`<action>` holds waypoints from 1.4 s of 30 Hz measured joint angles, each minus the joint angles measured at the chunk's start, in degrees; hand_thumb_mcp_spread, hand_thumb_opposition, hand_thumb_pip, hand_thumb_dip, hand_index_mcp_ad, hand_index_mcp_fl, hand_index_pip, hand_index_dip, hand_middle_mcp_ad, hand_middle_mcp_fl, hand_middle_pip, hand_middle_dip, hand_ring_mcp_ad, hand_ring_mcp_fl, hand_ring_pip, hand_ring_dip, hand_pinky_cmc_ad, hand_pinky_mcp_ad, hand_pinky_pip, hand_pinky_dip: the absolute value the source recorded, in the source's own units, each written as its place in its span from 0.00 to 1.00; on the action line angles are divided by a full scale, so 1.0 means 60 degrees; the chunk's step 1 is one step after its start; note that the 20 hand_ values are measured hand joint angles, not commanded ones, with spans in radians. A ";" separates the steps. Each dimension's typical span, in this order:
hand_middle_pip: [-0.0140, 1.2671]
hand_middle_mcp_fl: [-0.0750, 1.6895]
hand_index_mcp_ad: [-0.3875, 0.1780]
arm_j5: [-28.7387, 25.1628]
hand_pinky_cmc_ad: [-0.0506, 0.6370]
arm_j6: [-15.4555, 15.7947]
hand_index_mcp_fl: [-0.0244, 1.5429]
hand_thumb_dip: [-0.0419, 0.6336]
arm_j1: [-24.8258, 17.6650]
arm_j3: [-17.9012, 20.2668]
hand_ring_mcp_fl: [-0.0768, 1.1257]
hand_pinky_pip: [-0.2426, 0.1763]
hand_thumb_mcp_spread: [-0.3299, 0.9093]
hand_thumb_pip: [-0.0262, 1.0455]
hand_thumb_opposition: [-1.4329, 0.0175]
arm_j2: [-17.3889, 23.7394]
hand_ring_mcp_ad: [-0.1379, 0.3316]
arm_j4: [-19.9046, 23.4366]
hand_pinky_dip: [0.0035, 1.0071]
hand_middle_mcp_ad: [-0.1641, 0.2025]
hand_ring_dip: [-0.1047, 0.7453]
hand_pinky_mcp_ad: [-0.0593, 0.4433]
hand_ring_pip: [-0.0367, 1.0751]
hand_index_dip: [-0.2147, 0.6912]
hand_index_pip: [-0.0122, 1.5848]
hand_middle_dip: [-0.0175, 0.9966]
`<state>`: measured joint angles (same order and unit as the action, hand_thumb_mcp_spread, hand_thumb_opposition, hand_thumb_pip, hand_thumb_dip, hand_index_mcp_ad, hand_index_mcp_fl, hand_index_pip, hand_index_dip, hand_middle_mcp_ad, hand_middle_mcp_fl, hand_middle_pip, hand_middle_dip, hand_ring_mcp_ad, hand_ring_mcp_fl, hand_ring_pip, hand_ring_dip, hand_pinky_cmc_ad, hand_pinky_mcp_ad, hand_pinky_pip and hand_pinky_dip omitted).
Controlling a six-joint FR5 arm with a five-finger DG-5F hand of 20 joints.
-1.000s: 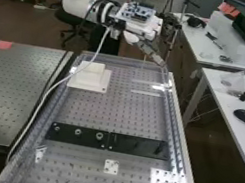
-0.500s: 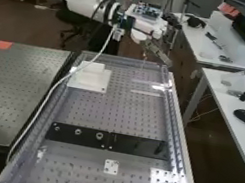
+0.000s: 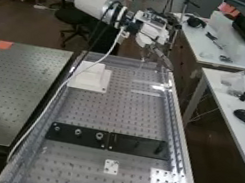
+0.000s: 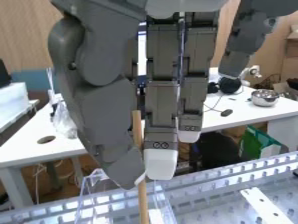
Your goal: Grab the chopstick and place it in the clear container
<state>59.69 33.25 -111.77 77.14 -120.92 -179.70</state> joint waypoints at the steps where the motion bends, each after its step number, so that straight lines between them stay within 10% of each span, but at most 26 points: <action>1: 0.19 0.90 0.51 0.0026 0.53 0.0004 0.92 0.47 0.0001 -0.0039 0.83 0.70 0.86 0.41 0.24 -0.0027 0.42 -0.0053 0.17 0.64 0.56 0.67 0.13 0.72 0.10 0.62; 15: 0.19 0.90 0.51 0.0357 0.53 0.0062 0.92 0.47 0.0143 -0.2499 0.84 0.70 0.86 0.41 0.24 -0.1480 0.42 -0.2812 0.17 0.63 0.56 0.68 0.13 0.72 0.10 0.62; 33: 0.20 0.88 0.51 0.1009 0.53 -0.0032 0.92 0.47 0.0430 -0.3571 0.82 0.70 0.82 0.41 0.24 -0.2176 0.42 -0.3453 0.18 0.63 0.56 0.69 0.12 0.72 0.10 0.63; 42: 0.13 0.68 0.51 0.1286 0.53 -0.0165 0.65 0.51 0.0524 -0.3687 0.58 0.63 0.68 0.56 0.35 -0.2312 0.41 -0.3495 0.33 0.62 0.56 0.69 0.08 0.63 0.10 0.63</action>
<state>67.41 32.26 -108.63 55.02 -134.79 -200.67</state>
